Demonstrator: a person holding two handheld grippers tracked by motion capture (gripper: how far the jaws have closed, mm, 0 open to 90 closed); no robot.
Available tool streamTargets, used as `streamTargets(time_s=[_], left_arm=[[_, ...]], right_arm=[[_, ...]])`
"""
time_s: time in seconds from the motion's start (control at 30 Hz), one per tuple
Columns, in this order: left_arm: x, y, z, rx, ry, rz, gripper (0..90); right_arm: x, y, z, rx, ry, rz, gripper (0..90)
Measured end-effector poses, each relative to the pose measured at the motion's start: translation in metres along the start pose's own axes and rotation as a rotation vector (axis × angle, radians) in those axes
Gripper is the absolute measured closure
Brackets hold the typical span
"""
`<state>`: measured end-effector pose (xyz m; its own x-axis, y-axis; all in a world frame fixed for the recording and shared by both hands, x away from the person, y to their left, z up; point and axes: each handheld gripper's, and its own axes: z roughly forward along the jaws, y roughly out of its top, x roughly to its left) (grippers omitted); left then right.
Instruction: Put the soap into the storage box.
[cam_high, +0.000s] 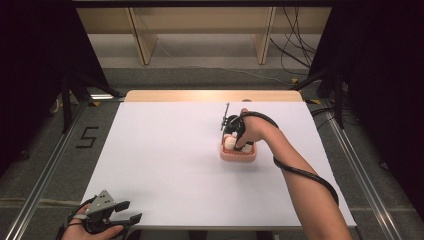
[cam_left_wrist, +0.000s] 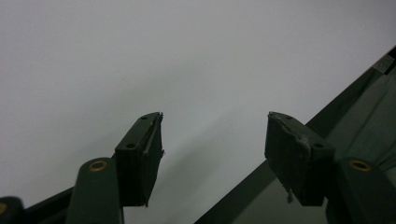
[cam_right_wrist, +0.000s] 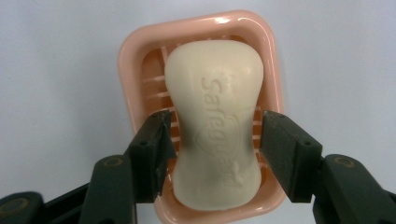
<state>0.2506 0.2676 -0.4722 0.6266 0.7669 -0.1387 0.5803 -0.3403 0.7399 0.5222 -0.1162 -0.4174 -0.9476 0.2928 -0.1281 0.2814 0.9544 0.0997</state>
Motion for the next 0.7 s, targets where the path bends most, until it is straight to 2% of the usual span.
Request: streamTargets(time_s=[0.1,0.13,0.2,0.37,0.43,0.47,0.57,0.7], left_arm=[[0.0,0.0,0.0,-0.002,0.0,-0.001,36.3],[0.0,0.0,0.0,-0.001,0.0,0.0,36.3],[0.0,0.0,0.0,-0.001,-0.001,-0.001,36.3],[0.0,0.0,0.0,0.0,-0.001,-0.001,36.3],[0.0,0.0,0.0,-0.001,0.002,-0.002,36.3],[0.0,0.0,0.001,-0.002,0.001,-0.002,36.3],[0.0,0.0,0.0,0.003,0.0,-0.001,36.3],[0.0,0.0,0.0,0.003,0.001,0.0,36.3]], right_arm=[[0.0,-0.001,-0.004,-0.002,0.001,0.004,43.0],[0.001,-0.002,-0.005,-0.005,0.006,0.024,42.6],[0.001,-0.003,-0.007,-0.006,0.002,0.006,41.8],[0.004,-0.005,-0.01,-0.009,-0.008,0.009,40.4],[0.005,-0.007,-0.013,-0.022,-0.01,-0.004,40.3],[0.006,-0.008,-0.014,-0.015,-0.015,0.015,40.3],[0.007,-0.01,-0.016,-0.021,-0.019,0.008,40.1],[0.01,-0.017,-0.021,-0.037,-0.034,0.03,40.0]])
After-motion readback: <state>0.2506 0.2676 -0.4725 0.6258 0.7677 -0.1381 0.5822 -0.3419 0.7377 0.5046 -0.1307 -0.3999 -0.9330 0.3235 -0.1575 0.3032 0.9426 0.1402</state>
